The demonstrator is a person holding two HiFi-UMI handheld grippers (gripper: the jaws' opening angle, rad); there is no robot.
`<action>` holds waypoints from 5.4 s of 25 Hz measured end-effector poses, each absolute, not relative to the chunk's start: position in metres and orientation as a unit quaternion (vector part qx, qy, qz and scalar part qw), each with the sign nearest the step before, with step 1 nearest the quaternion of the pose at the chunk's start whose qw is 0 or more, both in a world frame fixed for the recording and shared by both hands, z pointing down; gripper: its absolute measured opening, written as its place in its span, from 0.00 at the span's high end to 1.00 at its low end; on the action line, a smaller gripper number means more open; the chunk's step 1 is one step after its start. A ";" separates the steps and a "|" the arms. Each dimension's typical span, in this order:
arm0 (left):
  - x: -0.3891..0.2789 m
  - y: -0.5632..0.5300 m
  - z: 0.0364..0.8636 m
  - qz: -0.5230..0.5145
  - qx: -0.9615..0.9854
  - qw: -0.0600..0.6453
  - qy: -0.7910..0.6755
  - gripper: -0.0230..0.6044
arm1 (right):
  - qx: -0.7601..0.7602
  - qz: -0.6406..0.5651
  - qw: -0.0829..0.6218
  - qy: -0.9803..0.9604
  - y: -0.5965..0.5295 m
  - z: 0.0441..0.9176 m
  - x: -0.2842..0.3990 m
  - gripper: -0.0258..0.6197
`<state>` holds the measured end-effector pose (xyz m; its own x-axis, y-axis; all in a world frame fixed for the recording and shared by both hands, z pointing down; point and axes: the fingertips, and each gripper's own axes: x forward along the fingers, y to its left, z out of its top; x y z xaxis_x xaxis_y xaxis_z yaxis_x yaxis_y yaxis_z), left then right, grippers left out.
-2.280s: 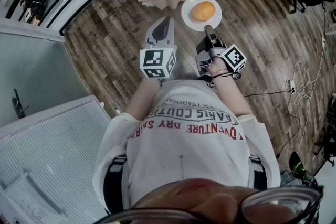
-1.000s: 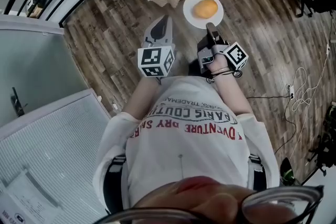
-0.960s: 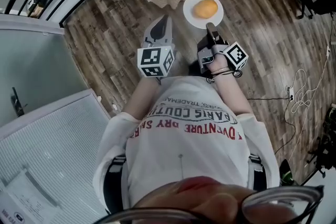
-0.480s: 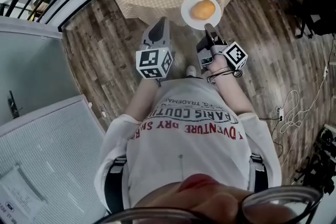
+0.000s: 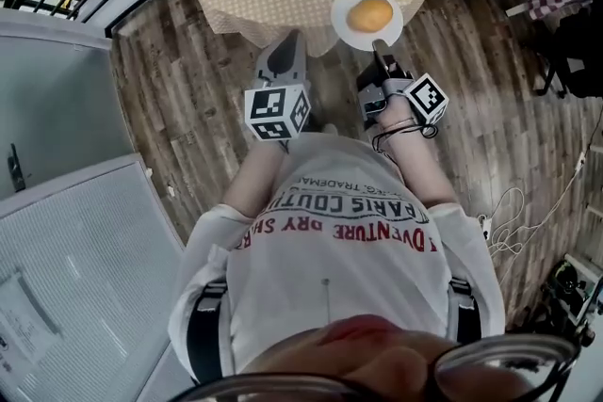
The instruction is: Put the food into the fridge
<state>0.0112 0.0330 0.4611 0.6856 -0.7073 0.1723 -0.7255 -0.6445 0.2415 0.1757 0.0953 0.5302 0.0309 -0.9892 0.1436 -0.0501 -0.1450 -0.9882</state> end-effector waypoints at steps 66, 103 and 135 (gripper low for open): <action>0.067 -0.327 0.462 0.036 0.825 0.165 -0.540 0.92 | -0.452 -0.583 0.392 0.549 -0.377 0.482 0.250 0.91; 0.084 -0.354 0.481 0.046 0.812 0.186 -0.551 0.92 | -0.466 -0.570 0.381 0.560 -0.443 0.474 0.248 0.70; 0.124 -0.342 0.439 0.031 0.851 0.146 -0.503 0.92 | -0.503 -0.150 0.031 0.851 -0.336 0.451 0.222 0.92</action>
